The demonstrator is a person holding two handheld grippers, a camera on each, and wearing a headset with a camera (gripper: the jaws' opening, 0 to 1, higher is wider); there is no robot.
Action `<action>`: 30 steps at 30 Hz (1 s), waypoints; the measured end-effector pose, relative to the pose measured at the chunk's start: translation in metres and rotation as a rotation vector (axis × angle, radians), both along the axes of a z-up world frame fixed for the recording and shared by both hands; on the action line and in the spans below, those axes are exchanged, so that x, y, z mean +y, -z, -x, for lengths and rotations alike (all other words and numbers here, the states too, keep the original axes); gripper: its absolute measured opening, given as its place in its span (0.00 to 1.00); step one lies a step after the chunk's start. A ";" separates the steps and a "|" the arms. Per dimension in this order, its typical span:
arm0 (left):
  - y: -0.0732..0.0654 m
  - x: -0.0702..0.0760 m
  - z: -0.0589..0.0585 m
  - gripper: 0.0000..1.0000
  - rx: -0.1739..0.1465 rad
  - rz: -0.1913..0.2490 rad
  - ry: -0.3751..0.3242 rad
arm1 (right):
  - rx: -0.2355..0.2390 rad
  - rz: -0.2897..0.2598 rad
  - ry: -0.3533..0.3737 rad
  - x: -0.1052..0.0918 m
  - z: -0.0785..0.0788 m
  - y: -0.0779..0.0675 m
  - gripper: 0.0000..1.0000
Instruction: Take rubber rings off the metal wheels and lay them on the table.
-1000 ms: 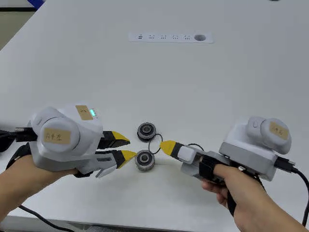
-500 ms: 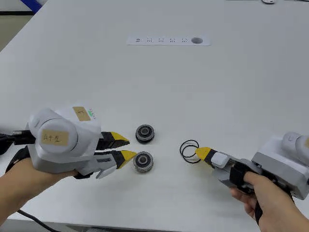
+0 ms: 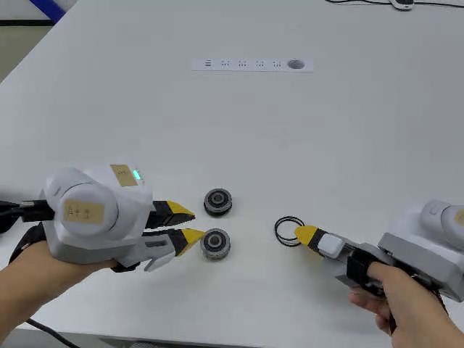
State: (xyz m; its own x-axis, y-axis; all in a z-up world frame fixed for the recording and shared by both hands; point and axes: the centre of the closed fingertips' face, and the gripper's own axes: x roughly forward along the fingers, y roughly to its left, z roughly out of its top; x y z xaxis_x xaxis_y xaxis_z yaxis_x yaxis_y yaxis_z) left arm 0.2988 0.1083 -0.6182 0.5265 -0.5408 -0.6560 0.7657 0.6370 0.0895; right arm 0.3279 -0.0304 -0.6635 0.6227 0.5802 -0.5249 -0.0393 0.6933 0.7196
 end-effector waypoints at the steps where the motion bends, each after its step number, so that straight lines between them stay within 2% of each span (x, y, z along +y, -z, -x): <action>1: 0.000 0.000 0.000 0.16 0.000 -0.001 0.001 | -0.015 0.018 -0.010 0.000 0.000 -0.001 0.12; 3: 0.000 0.000 0.000 0.16 0.000 0.000 0.000 | -0.040 0.077 -0.040 -0.003 0.001 0.000 0.13; 5: -0.001 0.000 -0.001 0.16 -0.001 0.002 -0.001 | -0.051 0.104 -0.052 -0.004 0.001 -0.001 0.14; 10: -0.001 0.000 -0.005 0.16 -0.004 -0.004 0.008 | -0.072 0.073 -0.041 -0.002 -0.003 -0.008 0.15; 11: -0.002 0.000 -0.007 0.16 -0.005 -0.004 0.010 | -0.098 0.070 -0.052 0.000 -0.005 -0.012 0.16; 13: -0.002 0.001 -0.010 0.16 -0.006 -0.007 0.011 | -0.186 0.033 -0.045 0.006 -0.013 -0.026 0.21; 14: -0.002 0.002 -0.011 0.16 -0.006 -0.007 0.011 | -0.198 0.017 -0.036 0.007 -0.014 -0.030 0.24; 18: -0.001 0.005 -0.020 0.16 -0.005 -0.011 0.014 | -0.225 -0.009 -0.056 0.016 -0.018 -0.039 0.26; 23: 0.004 0.005 -0.031 0.15 0.010 -0.021 0.026 | -0.213 -0.030 -0.075 0.024 -0.019 -0.038 0.27; 30: 0.010 -0.001 -0.046 0.15 0.032 -0.010 0.055 | -0.237 0.003 -0.125 0.027 -0.021 -0.035 0.30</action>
